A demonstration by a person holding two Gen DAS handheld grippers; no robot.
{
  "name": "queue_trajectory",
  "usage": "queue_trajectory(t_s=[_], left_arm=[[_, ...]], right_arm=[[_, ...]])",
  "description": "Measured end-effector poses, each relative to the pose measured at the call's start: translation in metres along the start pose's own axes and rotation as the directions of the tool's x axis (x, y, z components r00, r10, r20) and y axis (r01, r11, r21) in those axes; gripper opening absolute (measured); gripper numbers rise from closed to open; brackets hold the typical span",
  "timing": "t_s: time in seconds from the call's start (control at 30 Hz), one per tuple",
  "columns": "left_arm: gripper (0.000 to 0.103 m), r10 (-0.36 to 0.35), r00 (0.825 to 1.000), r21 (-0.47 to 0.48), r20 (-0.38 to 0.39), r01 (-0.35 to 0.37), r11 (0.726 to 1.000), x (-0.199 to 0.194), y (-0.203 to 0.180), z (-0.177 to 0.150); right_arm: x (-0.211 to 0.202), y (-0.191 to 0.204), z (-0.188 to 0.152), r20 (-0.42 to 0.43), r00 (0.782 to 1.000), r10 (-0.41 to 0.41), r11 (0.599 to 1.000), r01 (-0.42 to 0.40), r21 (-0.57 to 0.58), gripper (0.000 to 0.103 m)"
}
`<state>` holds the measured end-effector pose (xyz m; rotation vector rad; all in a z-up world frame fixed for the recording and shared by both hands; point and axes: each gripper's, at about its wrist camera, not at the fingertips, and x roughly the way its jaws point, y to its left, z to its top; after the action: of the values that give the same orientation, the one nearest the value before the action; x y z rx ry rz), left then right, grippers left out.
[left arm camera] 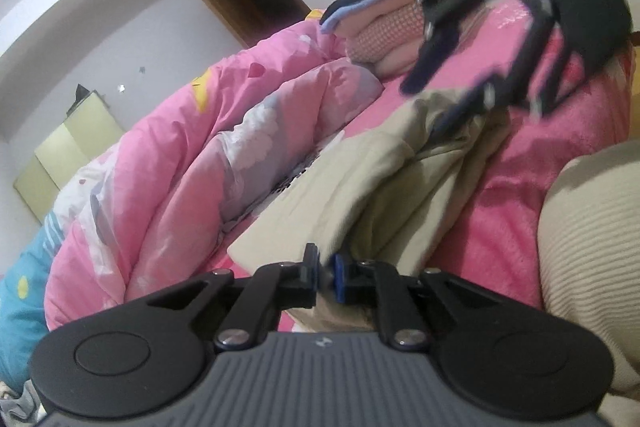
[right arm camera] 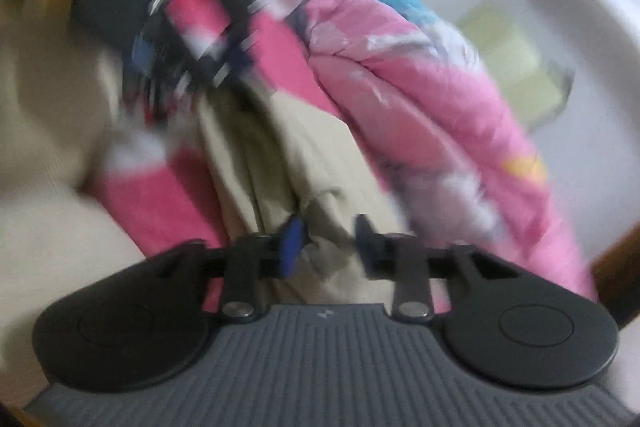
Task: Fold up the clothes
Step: 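Open both grippers to release the folded khaki trousers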
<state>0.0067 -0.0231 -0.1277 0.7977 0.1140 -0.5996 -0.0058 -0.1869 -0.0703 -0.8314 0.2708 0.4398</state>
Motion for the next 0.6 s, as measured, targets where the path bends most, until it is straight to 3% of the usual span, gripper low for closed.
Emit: queue_trajectory(t_s=[0.13,0.23,0.4,0.47,0.5,0.53,0.6], left_arm=[[0.010,0.000,1.000,-0.020,0.014,0.000,1.000,0.000,0.000,-0.003],[0.010,-0.001,1.000,-0.038,0.018,0.002,0.999,-0.001,0.002,-0.003],[0.020,-0.026,1.000,-0.057,0.015,0.027,0.998,-0.002,0.001,-0.002],[0.031,-0.027,0.999,-0.062,0.021,0.028,0.998,-0.008,0.003,-0.003],[0.047,-0.032,0.999,-0.080,0.021,0.034,0.996,-0.012,0.007,-0.004],[0.055,-0.037,0.999,-0.098,0.021,0.039,0.994,-0.017,0.010,-0.006],[0.056,-0.046,0.999,-0.145,0.013,0.047,0.988,-0.026,0.018,-0.010]], right_arm=[[-0.015,-0.049,0.005,0.080,0.994,0.077,0.950,-0.097,0.295,0.031],[-0.004,-0.059,0.009,0.137,0.985,0.108,0.901,-0.155,0.406,0.031],[0.055,-0.031,-0.014,0.009,0.982,0.187,0.876,-0.171,0.452,0.030],[0.050,-0.028,-0.013,0.005,0.986,0.165,0.882,-0.149,0.446,0.030],[0.045,-0.027,-0.010,0.000,0.989,0.148,0.890,-0.133,0.437,0.030],[0.039,-0.029,-0.007,0.001,0.993,0.122,0.895,-0.110,0.433,0.030],[0.026,-0.036,-0.005,0.018,0.996,0.093,0.889,-0.091,0.448,0.030]])
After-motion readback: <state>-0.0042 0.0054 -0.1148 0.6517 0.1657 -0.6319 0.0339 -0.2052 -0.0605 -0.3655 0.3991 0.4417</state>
